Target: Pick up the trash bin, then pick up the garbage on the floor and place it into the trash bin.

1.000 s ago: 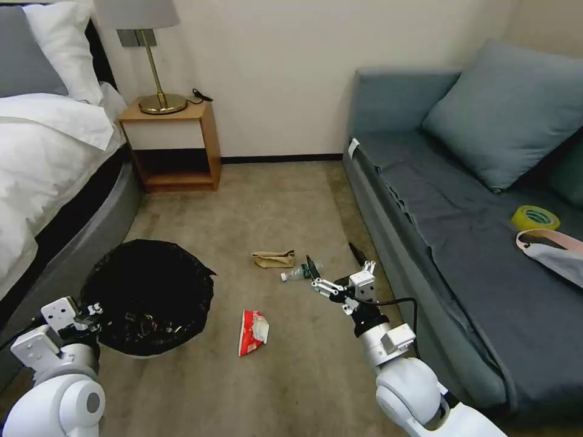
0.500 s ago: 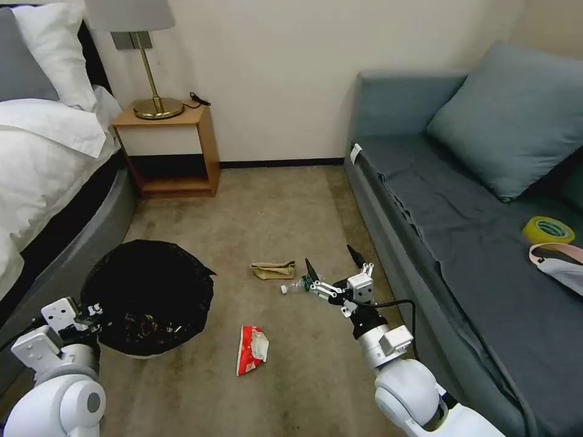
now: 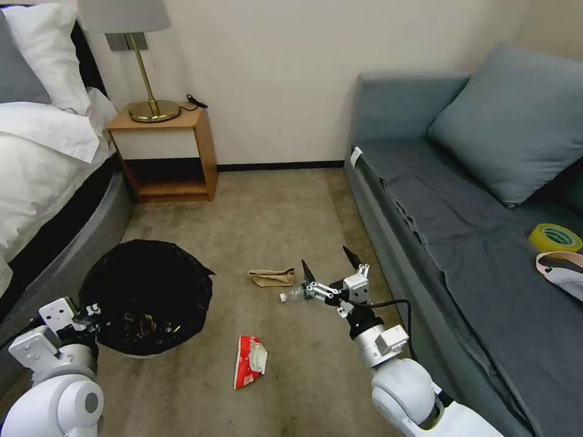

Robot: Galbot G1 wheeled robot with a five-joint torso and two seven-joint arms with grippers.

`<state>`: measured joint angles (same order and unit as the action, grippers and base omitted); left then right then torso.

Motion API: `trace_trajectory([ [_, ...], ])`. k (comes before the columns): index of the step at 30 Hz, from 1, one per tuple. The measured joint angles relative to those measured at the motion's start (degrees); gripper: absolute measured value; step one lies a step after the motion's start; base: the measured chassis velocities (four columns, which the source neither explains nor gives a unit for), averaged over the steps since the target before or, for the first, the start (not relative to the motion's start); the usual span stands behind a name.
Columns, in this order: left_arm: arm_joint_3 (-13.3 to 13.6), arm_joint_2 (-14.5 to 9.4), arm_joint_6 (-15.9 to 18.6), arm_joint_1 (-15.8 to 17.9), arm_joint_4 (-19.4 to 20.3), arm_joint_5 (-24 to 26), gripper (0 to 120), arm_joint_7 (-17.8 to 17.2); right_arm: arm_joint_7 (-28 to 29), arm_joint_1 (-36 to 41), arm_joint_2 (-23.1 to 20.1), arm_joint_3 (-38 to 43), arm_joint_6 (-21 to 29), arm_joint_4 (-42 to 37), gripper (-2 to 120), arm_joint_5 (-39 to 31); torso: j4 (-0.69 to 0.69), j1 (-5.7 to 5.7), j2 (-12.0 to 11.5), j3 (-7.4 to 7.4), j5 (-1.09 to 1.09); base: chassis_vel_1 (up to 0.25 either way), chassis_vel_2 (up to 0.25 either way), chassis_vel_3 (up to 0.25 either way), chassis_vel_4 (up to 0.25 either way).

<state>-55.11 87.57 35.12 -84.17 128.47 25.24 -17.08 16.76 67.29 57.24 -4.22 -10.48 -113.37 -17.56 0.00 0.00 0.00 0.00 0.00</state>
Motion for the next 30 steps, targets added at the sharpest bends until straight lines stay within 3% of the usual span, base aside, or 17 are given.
trace_trajectory([
  [11, 0.84, 0.24, 0.00, 0.03, -0.50, -0.56, 4, 0.14, 1.11, -5.12, -0.26, -2.66, 2.75, 2.06, 100, -4.64, 0.00, 0.00, 0.00, 0.00, -0.01, 0.000, 0.000, 0.000, 0.000],
  [30, 0.44, 0.18, -0.30, 0.16, -1.28, -0.64, 4, 0.41, 1.49, -6.20, -0.11, -3.97, 3.34, 3.57, 100, -4.78, 0.00, 0.00, 0.00, -0.01, 0.00, 0.000, 0.000, 0.000, 0.000],
])
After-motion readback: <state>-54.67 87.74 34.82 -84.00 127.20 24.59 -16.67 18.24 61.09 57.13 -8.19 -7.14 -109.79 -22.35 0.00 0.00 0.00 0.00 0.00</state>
